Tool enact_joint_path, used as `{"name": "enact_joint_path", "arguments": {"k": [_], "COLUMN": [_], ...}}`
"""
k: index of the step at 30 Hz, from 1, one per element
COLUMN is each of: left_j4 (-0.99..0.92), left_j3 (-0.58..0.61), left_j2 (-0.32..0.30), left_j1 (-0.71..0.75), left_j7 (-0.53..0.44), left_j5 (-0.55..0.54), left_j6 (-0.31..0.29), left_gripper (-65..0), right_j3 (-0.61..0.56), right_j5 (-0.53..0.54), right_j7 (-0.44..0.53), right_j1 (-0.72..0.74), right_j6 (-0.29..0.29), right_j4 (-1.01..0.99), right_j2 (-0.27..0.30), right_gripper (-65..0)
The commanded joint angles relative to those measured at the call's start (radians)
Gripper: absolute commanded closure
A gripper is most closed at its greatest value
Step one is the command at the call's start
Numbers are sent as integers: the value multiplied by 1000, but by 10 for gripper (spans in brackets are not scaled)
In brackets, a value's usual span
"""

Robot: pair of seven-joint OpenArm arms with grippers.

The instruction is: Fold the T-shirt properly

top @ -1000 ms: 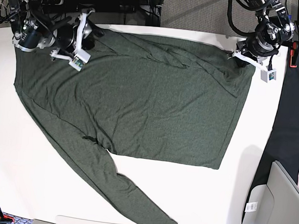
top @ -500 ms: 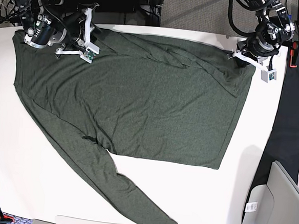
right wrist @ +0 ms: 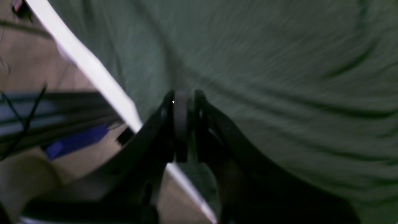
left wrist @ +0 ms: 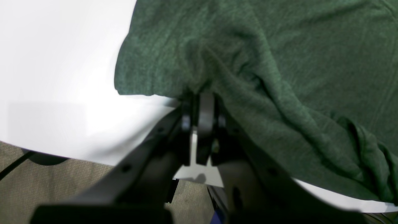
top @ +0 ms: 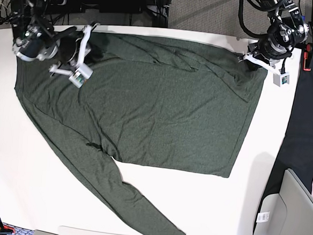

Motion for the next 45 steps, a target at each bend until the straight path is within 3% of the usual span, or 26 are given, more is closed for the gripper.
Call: {"name": "enact_joint_path", "arguments": {"k": [1,8,10,12,15,16,20,31,33,38,45], "left_j4": [15,15,15,15,15,15,15,15,15,15,15], "left_j3": [-1,-4,-1,-1,-1,-1,-1,-2,-1,-4,-1], "left_j2": [-8,-8,-8,-8,-8,-8,-8,-8,-8,-8,-8], "left_j1": [-2,0,0,0,0,0,0,0,0,0,0], "left_j7": [-7,-7,-7,-7,-7,-7,-7,-7,-7,-7,-7], "left_j5": [-8,-8,-8,-8,-8,-8,-8,-8,-8,-8,-8], "left_j6": [-3,-3,-3,-3,-3,-3,-3,-3,-3,-3,-3], "left_gripper": [0,0,0,0,0,0,0,0,0,0,0], "right_j3": [31,80,66,48,42,42,36,-124,-128,-135,-122], "right_j5": [8,21,50,71,74,74,48,-220,-259,-279,-274], "right_j7": [14,9,8,8,6,6,-25,-25,-25,-23,-20], "right_j1": [17,43,19,-7,-30,-33,-35,-26,-26,-20,-1], "right_j6": [4,6,38,85,96,96,96,95,95,95,95], "right_j4": [14,4,9,18,20,20,12,12,12,12,18], "right_j2": [14,2,5,23,39,39,30,-27,-30,-39,-44], "right_gripper": [-20,-23,-38,-114,-247,-264,-255,-252,-216,0,-9]}}
